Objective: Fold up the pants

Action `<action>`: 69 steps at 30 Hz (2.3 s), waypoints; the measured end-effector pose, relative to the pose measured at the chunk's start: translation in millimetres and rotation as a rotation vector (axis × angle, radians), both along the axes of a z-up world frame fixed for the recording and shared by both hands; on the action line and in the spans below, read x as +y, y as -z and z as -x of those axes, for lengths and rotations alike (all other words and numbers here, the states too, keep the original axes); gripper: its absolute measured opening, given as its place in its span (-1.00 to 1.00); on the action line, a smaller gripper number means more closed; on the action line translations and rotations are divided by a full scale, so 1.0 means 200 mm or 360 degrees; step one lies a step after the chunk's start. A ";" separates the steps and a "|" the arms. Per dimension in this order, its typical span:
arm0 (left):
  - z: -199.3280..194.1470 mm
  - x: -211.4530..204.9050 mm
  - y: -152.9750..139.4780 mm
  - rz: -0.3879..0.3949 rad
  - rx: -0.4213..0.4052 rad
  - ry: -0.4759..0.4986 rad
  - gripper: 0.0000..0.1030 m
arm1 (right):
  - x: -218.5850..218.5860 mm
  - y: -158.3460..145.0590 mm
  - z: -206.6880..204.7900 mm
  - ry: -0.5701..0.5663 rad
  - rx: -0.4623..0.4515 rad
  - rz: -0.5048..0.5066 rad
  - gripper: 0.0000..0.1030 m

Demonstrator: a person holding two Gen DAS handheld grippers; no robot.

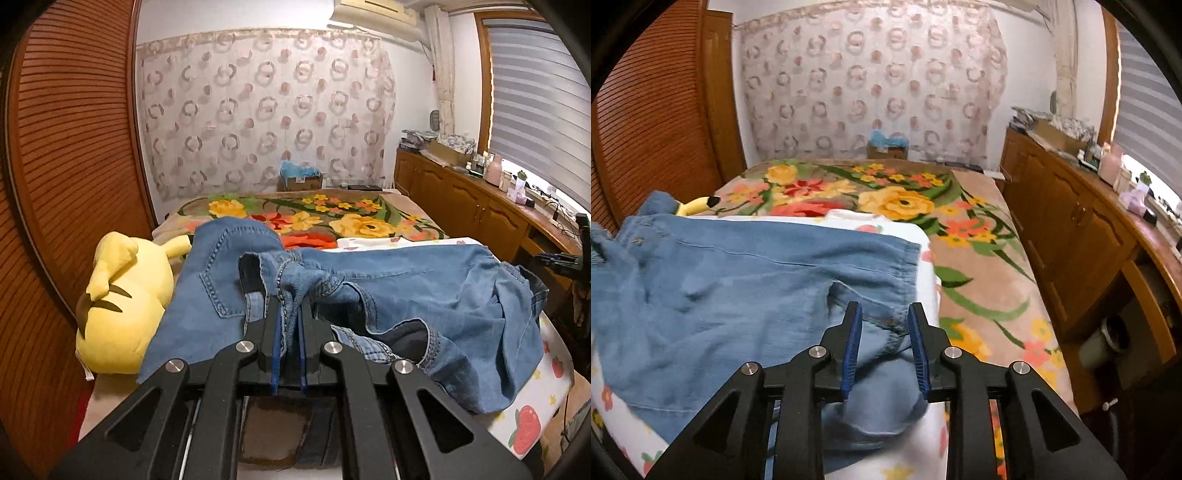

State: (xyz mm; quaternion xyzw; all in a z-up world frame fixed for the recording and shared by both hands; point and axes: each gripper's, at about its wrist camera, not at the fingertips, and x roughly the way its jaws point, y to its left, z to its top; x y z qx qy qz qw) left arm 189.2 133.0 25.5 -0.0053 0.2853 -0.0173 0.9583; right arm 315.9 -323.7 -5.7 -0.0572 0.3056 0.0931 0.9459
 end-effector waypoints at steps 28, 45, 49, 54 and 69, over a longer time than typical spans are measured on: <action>0.05 -0.01 0.16 0.0025 0.0102 0.0010 -0.84 | -0.11 0.38 -0.16 -0.0312 0.0395 0.0064 -0.31; 0.16 0.03 -0.02 0.0072 -0.0091 -0.0042 -0.84 | -0.43 0.16 0.01 -0.0273 -0.0002 -0.0141 -0.97; 0.18 0.08 -0.13 0.0088 -0.0187 -0.0082 -0.84 | -0.55 0.04 0.13 -0.0170 -0.0196 -0.0187 -0.97; 0.12 0.17 -0.22 0.0140 -0.0252 -0.0125 -0.84 | -0.59 -0.06 0.21 -0.0080 -0.0379 -0.0240 -0.97; -0.55 0.17 -0.18 0.0047 -0.0168 -0.0138 -0.84 | -0.25 0.03 -0.17 0.0118 -0.0301 -0.0036 -0.97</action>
